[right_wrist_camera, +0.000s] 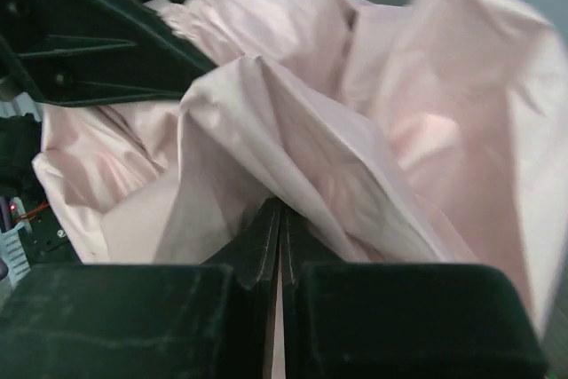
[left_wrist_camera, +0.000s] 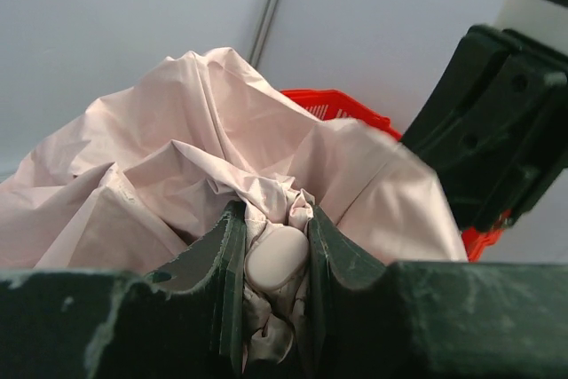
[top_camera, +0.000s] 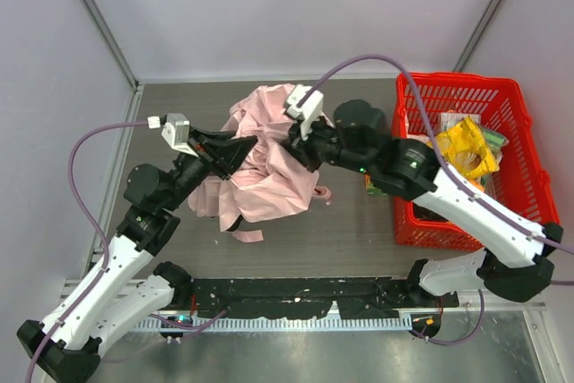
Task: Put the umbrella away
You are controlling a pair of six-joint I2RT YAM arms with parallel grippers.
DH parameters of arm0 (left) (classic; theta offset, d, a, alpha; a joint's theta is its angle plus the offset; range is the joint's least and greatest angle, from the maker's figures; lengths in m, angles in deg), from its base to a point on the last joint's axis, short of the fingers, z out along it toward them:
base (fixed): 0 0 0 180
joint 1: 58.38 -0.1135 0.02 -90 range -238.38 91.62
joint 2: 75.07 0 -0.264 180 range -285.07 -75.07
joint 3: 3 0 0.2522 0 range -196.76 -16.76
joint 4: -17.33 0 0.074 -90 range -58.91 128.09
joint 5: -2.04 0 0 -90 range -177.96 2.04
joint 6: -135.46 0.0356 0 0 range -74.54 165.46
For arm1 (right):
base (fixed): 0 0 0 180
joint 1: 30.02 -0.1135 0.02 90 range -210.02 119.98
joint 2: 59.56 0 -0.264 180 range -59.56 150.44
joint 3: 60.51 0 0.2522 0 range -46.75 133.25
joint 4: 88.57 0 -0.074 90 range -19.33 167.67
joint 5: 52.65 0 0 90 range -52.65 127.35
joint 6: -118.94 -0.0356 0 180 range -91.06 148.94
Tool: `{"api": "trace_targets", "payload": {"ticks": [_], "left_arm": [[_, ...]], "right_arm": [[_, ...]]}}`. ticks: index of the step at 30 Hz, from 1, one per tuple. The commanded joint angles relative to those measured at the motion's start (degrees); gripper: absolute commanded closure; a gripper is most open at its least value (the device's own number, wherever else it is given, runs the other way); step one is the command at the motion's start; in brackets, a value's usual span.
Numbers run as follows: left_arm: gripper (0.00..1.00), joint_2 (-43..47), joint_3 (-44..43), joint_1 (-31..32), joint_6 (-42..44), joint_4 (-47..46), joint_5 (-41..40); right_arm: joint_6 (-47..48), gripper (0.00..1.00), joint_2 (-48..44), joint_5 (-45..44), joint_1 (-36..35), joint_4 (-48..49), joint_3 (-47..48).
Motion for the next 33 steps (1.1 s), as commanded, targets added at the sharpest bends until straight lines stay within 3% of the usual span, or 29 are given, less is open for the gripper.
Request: {"api": "trace_targets", "payload": {"ticks": [1, 6, 12, 17, 20, 22, 33], "left_arm": [[1.00, -2.15, -2.51, 0.03, -3.66, -9.58, 4.23], [1.00, -3.30, -2.33, 0.03, -6.57, -11.70, 5.73], [1.00, -0.50, -1.89, -0.06, -2.36, -6.87, 6.00], [1.00, 1.88, -0.14, 0.03, 1.25, -4.41, 5.90], [1.00, 2.24, -0.22, 0.03, 2.04, -4.32, 8.62], [1.00, 2.32, -0.74, 0.03, 2.39, -3.62, 9.94], [1.00, 2.24, -2.85, 0.03, -0.15, -3.96, 12.58]], "right_arm": [[-3.86, 0.95, 5.18, -2.23, -3.38, 5.32, 3.96], [-7.93, 0.96, 10.91, 2.25, -5.84, 11.65, 3.00], [-4.25, 0.89, 2.51, -9.08, -5.75, 4.21, 0.36], [-3.36, 0.68, -4.19, -9.26, -5.75, -6.87, 0.54], [-3.62, 0.40, -7.35, -9.88, -5.49, -7.33, -0.25], [-3.71, 0.24, -7.28, -5.50, -4.70, -5.84, 0.27], [0.06, 0.18, -2.36, 17.62, 0.75, -1.71, 0.72]]}}
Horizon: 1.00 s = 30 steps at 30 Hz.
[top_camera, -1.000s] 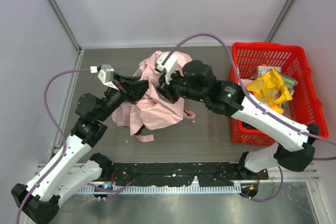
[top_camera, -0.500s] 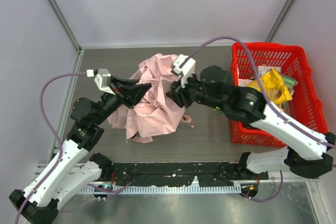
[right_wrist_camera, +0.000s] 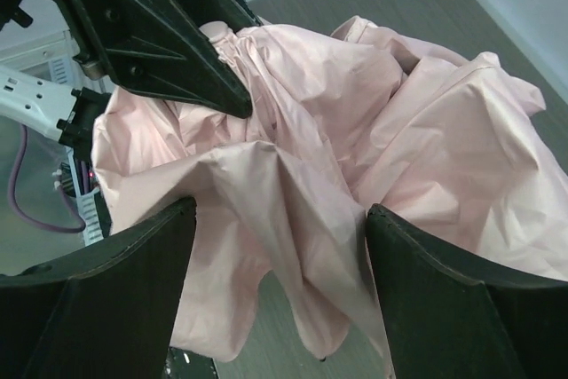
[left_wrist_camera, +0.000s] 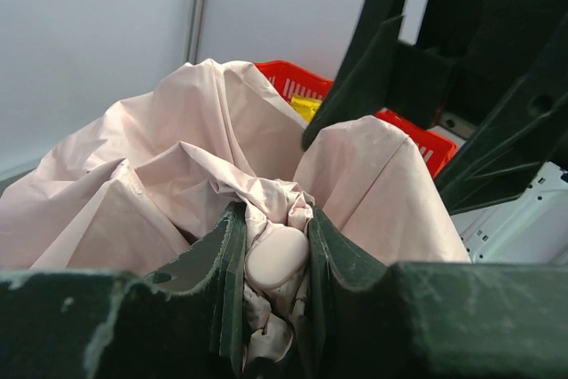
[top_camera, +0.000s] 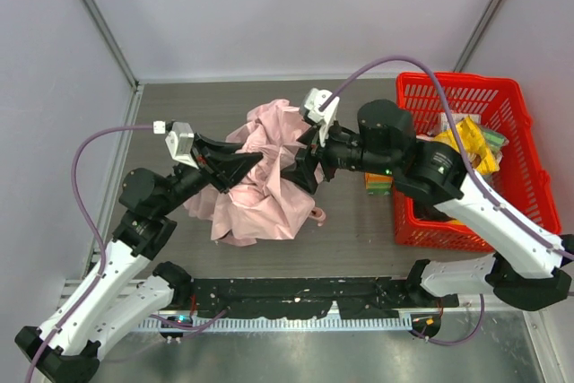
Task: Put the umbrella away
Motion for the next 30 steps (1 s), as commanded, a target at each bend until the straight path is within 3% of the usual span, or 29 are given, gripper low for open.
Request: {"api": "trace_targets", "payload": {"ticks": [1, 5, 9, 16, 17, 19, 22, 26, 30], "left_arm": [[1.00, 0.90, -3.18, 0.09, -1.66, -5.25, 1.92], [1.00, 0.38, -3.19, 0.09, -4.82, -7.71, 3.85], [1.00, -0.76, -2.83, 0.09, -8.77, -11.58, 4.73], [1.00, -4.19, -1.87, 0.09, -18.36, -20.55, 6.85], [1.00, -4.28, -2.13, 0.09, -18.63, -19.07, 3.36], [1.00, -3.23, -3.71, 0.09, -20.55, -7.69, -9.62], [1.00, -1.65, -3.10, 0.09, -21.35, -1.14, -26.15], [1.00, -0.42, -0.47, 0.09, -17.58, -2.34, -40.85], [1.00, -0.33, 1.99, 0.09, -13.80, -9.81, -45.36]], "right_arm": [[1.62, 0.16, 1.86, 10.09, 1.89, 3.63, -0.86], [0.65, 0.09, 1.87, 12.28, 1.80, 8.97, -5.24], [-1.02, 0.09, 2.92, 16.34, 1.80, 14.08, -6.58], [-0.58, 0.09, 6.70, 8.08, 1.27, 10.86, -4.47], [-1.36, 0.09, 6.44, 2.68, 1.27, 10.23, -3.42], [-3.12, 0.09, 4.87, -6.28, 1.27, 7.42, -1.76], [-6.36, 0.09, 1.44, -18.34, 1.18, 1.89, 0.28], [-12.78, 0.09, -0.67, -19.45, 1.10, 0.03, -1.82], [-21.03, 0.09, -4.01, -20.04, 1.18, 6.95, -8.14]]}}
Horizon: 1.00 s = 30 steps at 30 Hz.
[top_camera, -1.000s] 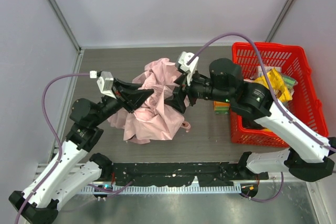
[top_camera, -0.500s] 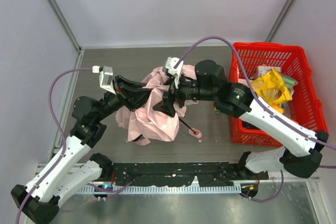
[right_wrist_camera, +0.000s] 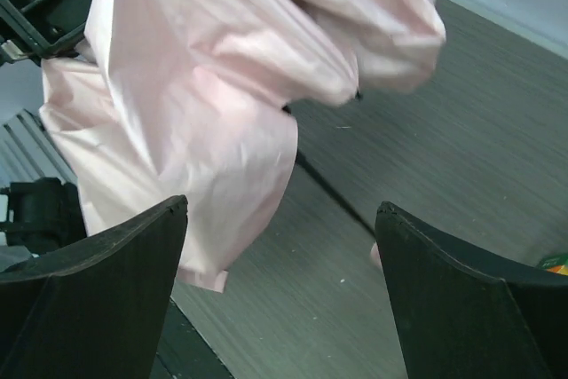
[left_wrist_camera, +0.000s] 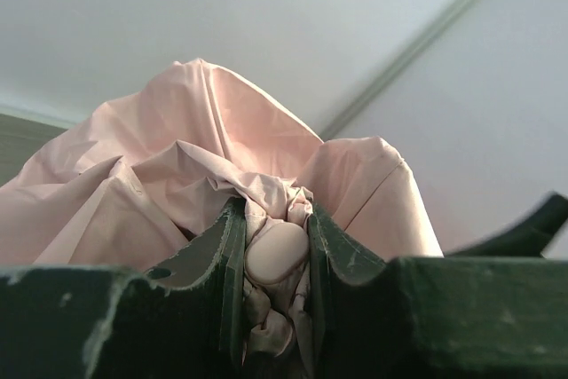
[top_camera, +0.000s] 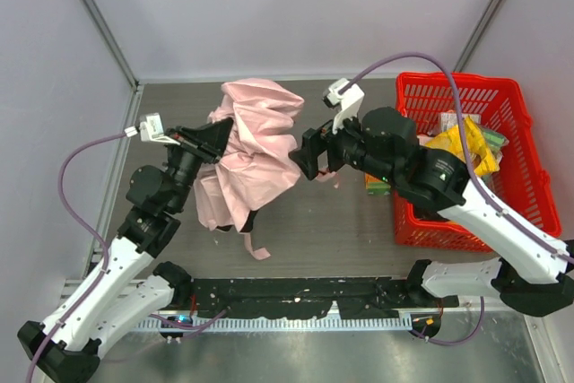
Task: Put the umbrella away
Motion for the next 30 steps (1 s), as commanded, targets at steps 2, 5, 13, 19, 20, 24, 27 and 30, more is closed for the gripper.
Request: {"api": "trace_targets", "payload": {"ticks": [2, 5, 13, 19, 20, 24, 27, 30], "left_arm": [[1.00, 1.44, 1.48, 0.05, 3.76, -12.14, -13.78], [1.00, 1.71, 1.48, 0.05, 4.29, -12.68, -14.84], [1.00, 3.03, 2.44, 0.05, 3.32, -13.73, -16.07], [1.00, 2.15, 2.36, 0.05, 2.97, -15.05, -18.52], [1.00, 1.80, 2.27, 0.05, 3.49, -15.66, -19.23], [1.00, -0.49, 2.18, -0.04, 4.72, -18.55, -23.01], [1.00, -2.68, 2.80, 0.05, 8.84, -23.73, -25.03], [1.00, -4.00, 2.71, -0.30, 12.98, -26.03, -26.53]], "right_arm": [[-14.85, 0.17, -4.87, -3.23, -0.24, 10.04, -7.15], [-20.40, 0.26, -3.66, 3.72, -0.32, 20.83, -13.21], [-31.39, 0.35, -1.81, 1.18, -0.24, 32.38, -19.04], [-34.21, 0.61, -0.04, 3.28, -0.15, 32.03, -18.68], [-34.56, 0.62, -0.39, 4.25, -0.15, 32.12, -18.86], [-36.58, 0.99, -0.66, 10.20, -0.15, 32.83, -19.92], [-37.82, 0.99, -0.75, 15.32, -0.06, 32.21, -18.95], [-37.38, 0.99, -3.11, 23.55, 0.99, 30.72, -18.42]]}}
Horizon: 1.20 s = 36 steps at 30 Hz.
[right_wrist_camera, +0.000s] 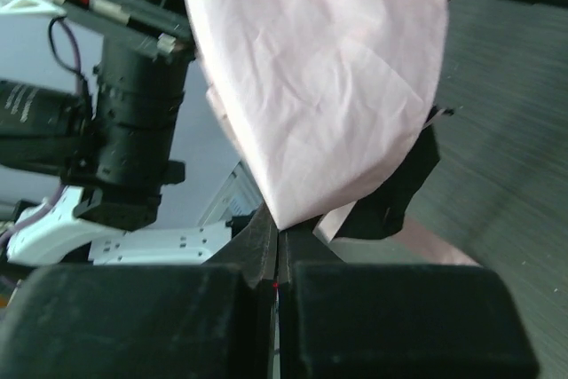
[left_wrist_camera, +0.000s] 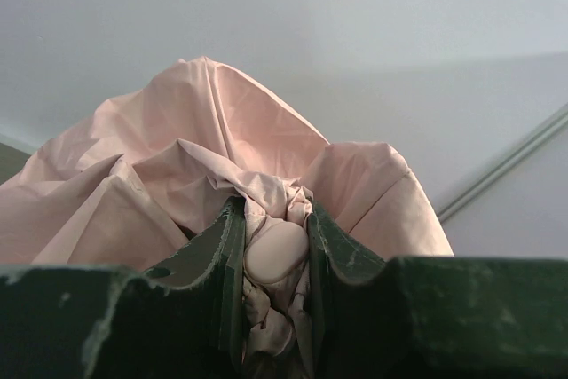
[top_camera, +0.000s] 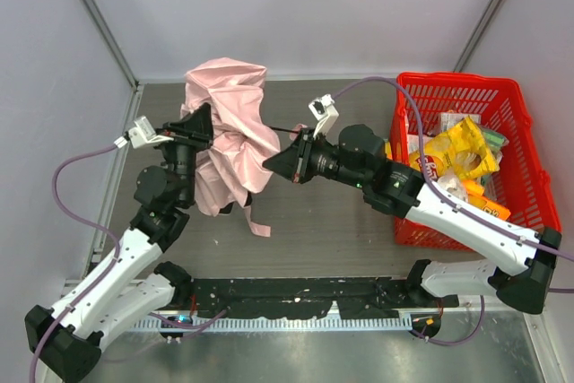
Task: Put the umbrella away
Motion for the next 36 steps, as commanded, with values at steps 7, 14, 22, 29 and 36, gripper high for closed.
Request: {"api": "trace_targets", "payload": {"ticks": [7, 14, 22, 29, 36], "left_arm": [[1.00, -1.69, 0.05, -4.34, -0.72, -11.76, -5.38], [1.00, 0.24, 0.31, -5.93, -8.36, -9.57, -3.18], [1.00, 1.73, 0.92, -6.02, -13.99, -6.84, -1.51], [1.00, 1.73, 1.54, -6.10, -14.88, -6.32, -1.51], [1.00, 0.24, 1.80, -6.19, -13.29, -7.89, -1.77]], "right_arm": [[-0.50, 0.99, -2.02, 35.03, 1.61, 2.12, -1.17], [8.28, 0.52, -7.21, 24.79, 2.75, -4.31, -2.22], [7.59, 0.40, -5.46, 20.29, 2.75, 3.59, -3.28], [11.19, 0.37, -5.54, 18.35, 2.22, 4.74, 2.07], [11.46, 0.27, -8.61, 16.97, 2.22, 0.09, 4.19]]}}
